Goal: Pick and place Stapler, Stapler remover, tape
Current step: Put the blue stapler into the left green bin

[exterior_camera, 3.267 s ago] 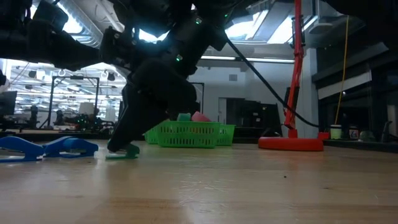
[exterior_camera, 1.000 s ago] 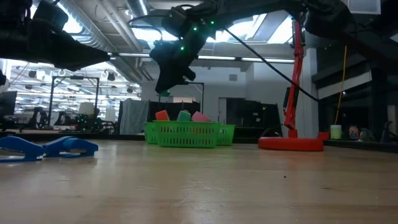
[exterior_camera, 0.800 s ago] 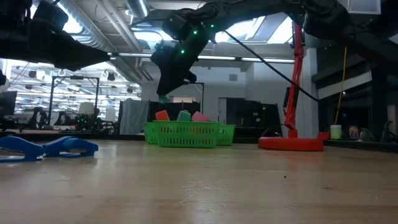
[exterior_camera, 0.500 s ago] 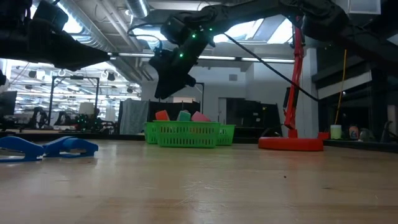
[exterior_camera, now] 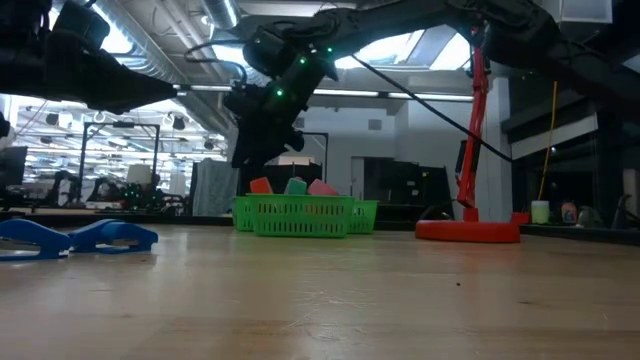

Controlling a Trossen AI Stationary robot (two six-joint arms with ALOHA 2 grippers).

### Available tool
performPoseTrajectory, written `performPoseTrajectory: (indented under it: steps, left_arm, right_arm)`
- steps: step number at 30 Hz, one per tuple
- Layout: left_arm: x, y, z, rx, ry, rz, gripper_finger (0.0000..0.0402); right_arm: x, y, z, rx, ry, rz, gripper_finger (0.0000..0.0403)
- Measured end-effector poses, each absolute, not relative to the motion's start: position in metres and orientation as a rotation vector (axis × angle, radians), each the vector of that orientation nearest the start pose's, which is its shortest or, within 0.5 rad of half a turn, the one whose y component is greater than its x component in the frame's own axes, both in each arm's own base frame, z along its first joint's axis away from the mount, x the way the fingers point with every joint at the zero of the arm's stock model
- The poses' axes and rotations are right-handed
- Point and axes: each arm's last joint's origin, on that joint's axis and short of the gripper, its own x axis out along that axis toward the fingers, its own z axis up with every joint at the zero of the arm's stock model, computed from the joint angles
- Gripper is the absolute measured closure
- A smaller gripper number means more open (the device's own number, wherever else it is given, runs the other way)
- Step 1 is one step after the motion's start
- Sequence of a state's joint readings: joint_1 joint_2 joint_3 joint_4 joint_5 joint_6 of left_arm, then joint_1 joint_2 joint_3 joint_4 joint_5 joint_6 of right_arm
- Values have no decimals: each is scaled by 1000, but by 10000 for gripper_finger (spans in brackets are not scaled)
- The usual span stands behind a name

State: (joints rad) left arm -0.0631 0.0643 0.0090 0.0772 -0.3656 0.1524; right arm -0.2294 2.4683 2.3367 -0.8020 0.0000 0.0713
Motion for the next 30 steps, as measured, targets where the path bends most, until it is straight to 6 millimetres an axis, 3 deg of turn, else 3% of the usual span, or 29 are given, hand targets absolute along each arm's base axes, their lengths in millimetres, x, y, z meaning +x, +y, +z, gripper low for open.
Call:
performPoseTrajectory:
  steps: [8, 18, 26, 30]
  left_arm:
    - [100, 4, 169, 147, 2, 303, 274]
    - [100, 4, 169, 147, 2, 303, 274]
    - [100, 4, 169, 146, 1, 303, 274]
    - [100, 4, 169, 147, 2, 303, 274]
  right_arm:
    - [529, -74, 217, 153, 931, -130, 214]
    - [534, 15, 217, 66, 938, 29, 213]
    - [531, 95, 221, -205, 855, 267, 212]
    - [529, 121, 223, -351, 791, 367, 212]
